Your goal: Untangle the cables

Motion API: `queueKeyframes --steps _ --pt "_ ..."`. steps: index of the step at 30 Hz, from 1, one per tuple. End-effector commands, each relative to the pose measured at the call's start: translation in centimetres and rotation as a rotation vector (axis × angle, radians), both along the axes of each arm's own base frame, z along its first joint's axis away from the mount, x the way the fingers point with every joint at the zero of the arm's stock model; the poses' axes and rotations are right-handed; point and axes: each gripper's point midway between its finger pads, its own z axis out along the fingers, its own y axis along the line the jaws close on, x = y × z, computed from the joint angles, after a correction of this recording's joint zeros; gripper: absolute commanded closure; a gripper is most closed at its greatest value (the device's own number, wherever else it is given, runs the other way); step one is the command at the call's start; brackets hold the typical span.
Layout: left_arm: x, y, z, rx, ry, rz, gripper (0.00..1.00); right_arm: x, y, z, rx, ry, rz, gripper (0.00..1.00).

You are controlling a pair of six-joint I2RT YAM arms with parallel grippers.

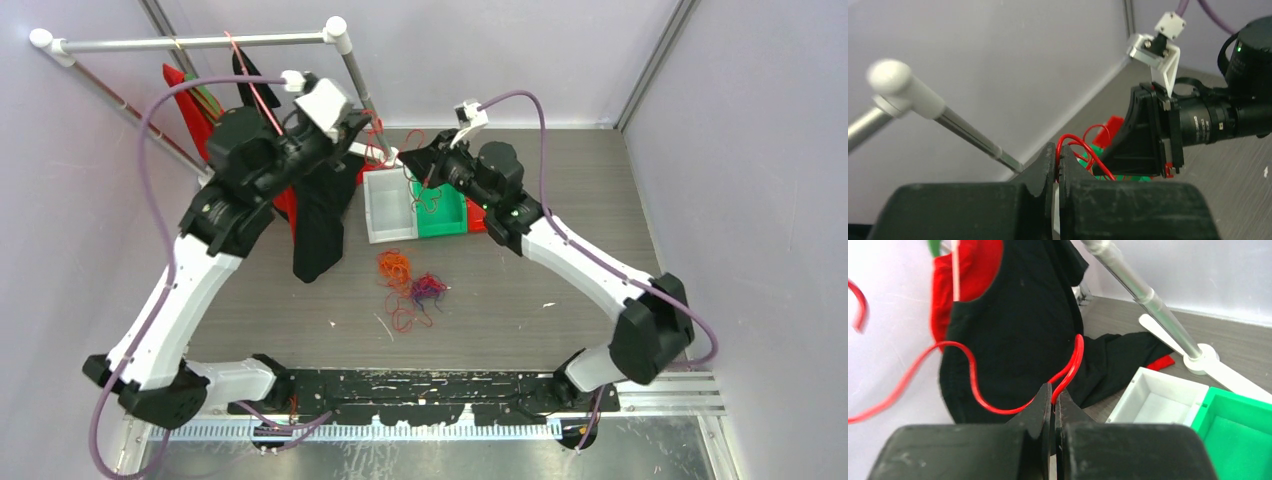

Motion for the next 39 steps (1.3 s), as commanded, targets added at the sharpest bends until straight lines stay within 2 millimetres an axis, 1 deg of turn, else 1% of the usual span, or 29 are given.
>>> queueKeyframes --steps 1,2,3,4,5,8,10,13,15,17,21,22,24,26,27,28,30,34,39 --pt "2.9 0.7 -3.6 0.089 0.086 0.12 1.0 2.4 0.8 2.1 0.11 0.003 0.038 0.99" --pt "3.2 0.9 -3.9 0.1 0.098 0.132 1.0 3.0 1.1 1.8 0.114 0.015 0.04 0.99" --pt "4.4 0.4 -5.5 0.13 0.137 0.146 1.0 3.8 1.4 1.0 0.116 0.036 0.042 0.99" --pt "5.1 0.3 -6.7 0.157 0.166 0.16 1.0 4.4 1.7 0.8 0.118 0.042 0.046 0.99" --pt "5.5 0.3 -7.5 0.175 0.181 0.173 1.0 5.0 1.9 0.5 0.118 0.048 0.046 0.99" --pt "6.5 0.4 -9.5 0.223 0.227 0.2 1.0 6.7 2.8 -0.5 0.117 0.074 0.056 0.99" --pt "6.9 0.4 -10.5 0.254 0.252 0.209 1.0 7.7 3.5 -1.0 0.116 0.085 0.062 0.99" --pt "7.5 0.2 -11.8 0.297 0.29 0.217 1.0 9.1 4.2 -2.2 0.108 0.104 0.058 0.99" --pt "7.8 0.2 -12.9 0.321 0.309 0.22 1.0 10.1 4.5 -3.6 0.096 0.12 0.046 0.99" --pt "8.1 0.0 -14.3 0.347 0.323 0.214 1.0 11.1 4.5 -5.5 0.074 0.145 0.019 0.99" --pt "8.7 -0.1 -17.5 0.407 0.349 0.213 1.0 12.8 3.9 -10.3 0.014 0.223 -0.03 0.99" --pt "8.9 -0.1 -18.2 0.422 0.356 0.216 1.0 13.0 3.8 -11.4 -0.002 0.251 -0.037 0.97" --pt "9.4 0.0 -19.6 0.458 0.374 0.227 1.0 13.1 3.6 -13.3 -0.039 0.306 -0.043 0.85" --pt "10.1 0.0 -21.0 0.492 0.394 0.239 1.0 13.0 2.9 -14.7 -0.093 0.34 -0.07 0.8" --pt "10.4 0.1 -21.5 0.506 0.404 0.245 1.0 12.9 2.5 -15.1 -0.119 0.352 -0.086 0.75" --pt "10.7 0.1 -21.9 0.514 0.411 0.249 1.0 12.7 2.1 -15.5 -0.146 0.363 -0.097 0.68" --pt "11.2 0.1 -22.7 0.528 0.429 0.255 1.0 12.3 0.8 -15.9 -0.196 0.382 -0.127 0.58" --pt "12.1 0.0 -24.5 0.549 0.456 0.259 1.0 11.3 -1.9 -16.0 -0.248 0.412 -0.165 0.53" --pt "13.0 -0.5 -26.2 0.572 0.473 0.253 1.0 10.5 -5.2 -15.8 -0.241 0.439 -0.212 0.51"
